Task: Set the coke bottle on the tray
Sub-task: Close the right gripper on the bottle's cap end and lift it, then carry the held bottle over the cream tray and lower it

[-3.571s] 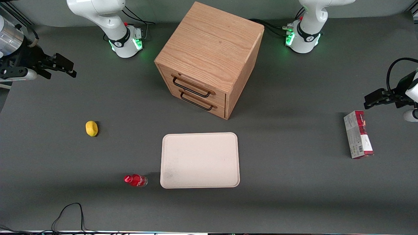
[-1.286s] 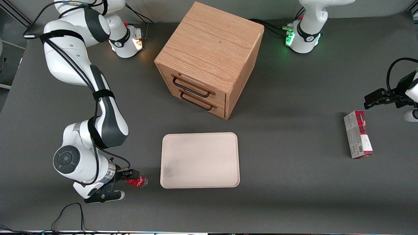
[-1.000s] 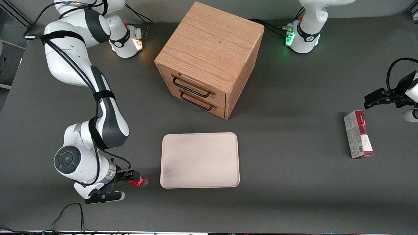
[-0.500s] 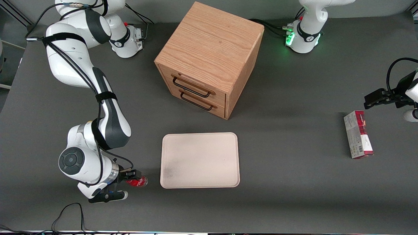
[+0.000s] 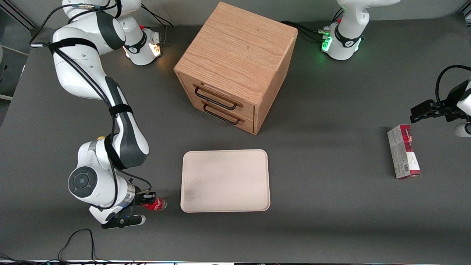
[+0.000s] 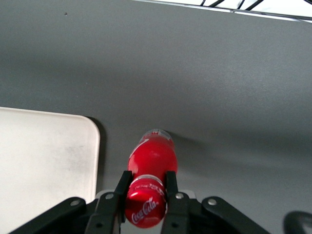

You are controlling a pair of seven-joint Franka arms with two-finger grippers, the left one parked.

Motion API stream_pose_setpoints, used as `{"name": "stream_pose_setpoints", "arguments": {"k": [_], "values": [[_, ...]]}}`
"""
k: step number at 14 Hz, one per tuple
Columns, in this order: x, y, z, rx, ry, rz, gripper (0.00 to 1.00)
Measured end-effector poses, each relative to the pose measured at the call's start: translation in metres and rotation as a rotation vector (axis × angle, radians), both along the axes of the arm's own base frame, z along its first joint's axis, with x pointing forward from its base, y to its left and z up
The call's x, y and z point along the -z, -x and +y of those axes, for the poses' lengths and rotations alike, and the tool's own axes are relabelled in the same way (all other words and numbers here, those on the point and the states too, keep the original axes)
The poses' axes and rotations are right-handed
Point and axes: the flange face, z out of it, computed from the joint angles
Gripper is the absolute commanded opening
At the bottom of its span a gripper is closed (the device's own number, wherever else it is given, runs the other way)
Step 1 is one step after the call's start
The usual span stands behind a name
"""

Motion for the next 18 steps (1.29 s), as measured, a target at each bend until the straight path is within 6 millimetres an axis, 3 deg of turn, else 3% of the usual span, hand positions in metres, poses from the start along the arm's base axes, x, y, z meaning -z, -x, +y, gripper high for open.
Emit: {"name": "stream_pose_setpoints", "arguments": {"k": [3, 5, 7, 11, 12, 14, 18], "values": [[-0.005, -0.001, 0.000, 0.000, -0.002, -0.008, 0.08], [-0.032, 0.000, -0.001, 0.002, -0.004, -0.025, 0.08], [-0.078, 0.007, -0.003, 0.004, 0.000, -0.019, 0.08], [-0.196, 0.036, -0.008, -0.004, -0.005, -0.075, 0.11], [-0.215, 0.043, -0.008, -0.010, -0.010, -0.085, 0.11], [-0.227, 0.051, 0.012, -0.047, -0.043, -0.094, 0.11], [-0.207, 0.055, 0.078, -0.130, -0.124, -0.129, 0.14]]}}
